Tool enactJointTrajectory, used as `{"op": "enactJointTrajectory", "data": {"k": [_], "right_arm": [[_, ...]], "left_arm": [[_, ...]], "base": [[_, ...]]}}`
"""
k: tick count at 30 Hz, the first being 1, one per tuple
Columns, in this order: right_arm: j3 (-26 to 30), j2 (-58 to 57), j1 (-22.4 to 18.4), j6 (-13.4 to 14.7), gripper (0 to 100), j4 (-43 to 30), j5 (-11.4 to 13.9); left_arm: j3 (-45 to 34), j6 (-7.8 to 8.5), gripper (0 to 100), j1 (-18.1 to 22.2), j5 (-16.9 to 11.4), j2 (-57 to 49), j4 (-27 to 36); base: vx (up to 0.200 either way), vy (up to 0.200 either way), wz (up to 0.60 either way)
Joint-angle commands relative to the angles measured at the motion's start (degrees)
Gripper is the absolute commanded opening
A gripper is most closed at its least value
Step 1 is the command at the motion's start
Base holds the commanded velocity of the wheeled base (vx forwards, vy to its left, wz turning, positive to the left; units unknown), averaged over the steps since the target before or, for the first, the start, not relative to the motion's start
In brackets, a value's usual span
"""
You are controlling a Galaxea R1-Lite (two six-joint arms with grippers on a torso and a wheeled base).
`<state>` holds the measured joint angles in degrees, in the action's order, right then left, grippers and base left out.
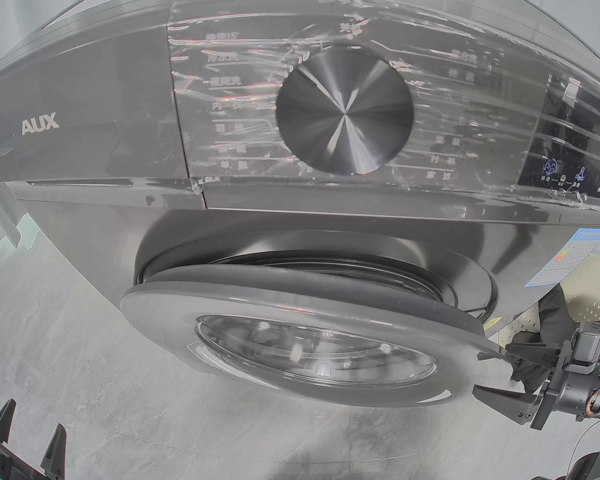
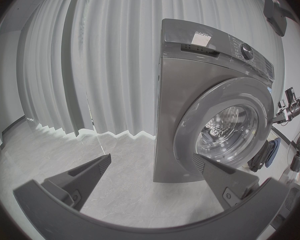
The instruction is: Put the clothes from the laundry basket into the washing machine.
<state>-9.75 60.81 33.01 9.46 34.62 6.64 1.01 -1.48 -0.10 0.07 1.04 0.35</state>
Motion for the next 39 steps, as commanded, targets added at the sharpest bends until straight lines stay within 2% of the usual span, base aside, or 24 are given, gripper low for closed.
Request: {"op": "enactJointTrajectory", "data": {"k": [1,8,11,16,21,29,39], "right_arm": [[-2.6,3.4,-1.6,0.1,100,0.4,0.0],[-4.1,6.3,-0.9,1.5,100,0.8,0.7],[-4.3,7.7,-0.8,1.7,100,0.8,0.7],[-2.3,6.7,3.1,1.9,100,0.8,1.2],[-0.8,5.3,2.6,1.5,100,1.2,3.7],[-1.9,6.1,2.3,1.4,100,1.2,3.7],[-2.9,6.8,1.7,1.5,100,1.2,3.6]], "left_arm": [[-0.8,-0.02,100,0.0,0.0,-0.9,0.0],[-0.8,-0.11,100,0.0,0.0,-0.9,0.0],[-0.8,-0.11,100,0.0,0.0,-0.9,0.0],[-0.8,-0.11,100,0.0,0.0,-0.9,0.0],[-0.8,-0.11,100,0.0,0.0,-0.9,0.0],[-0.8,-0.19,100,0.0,0.0,-0.9,0.0],[-0.8,-0.11,100,0.0,0.0,-0.9,0.0]], "base": [[0.0,0.0,0.0],[-0.171,0.0,0.0],[0.0,0.0,0.0],[0.0,0.0,0.0],[0.0,0.0,0.0],[0.0,0.175,0.0],[0.0,0.0,0.0]]}}
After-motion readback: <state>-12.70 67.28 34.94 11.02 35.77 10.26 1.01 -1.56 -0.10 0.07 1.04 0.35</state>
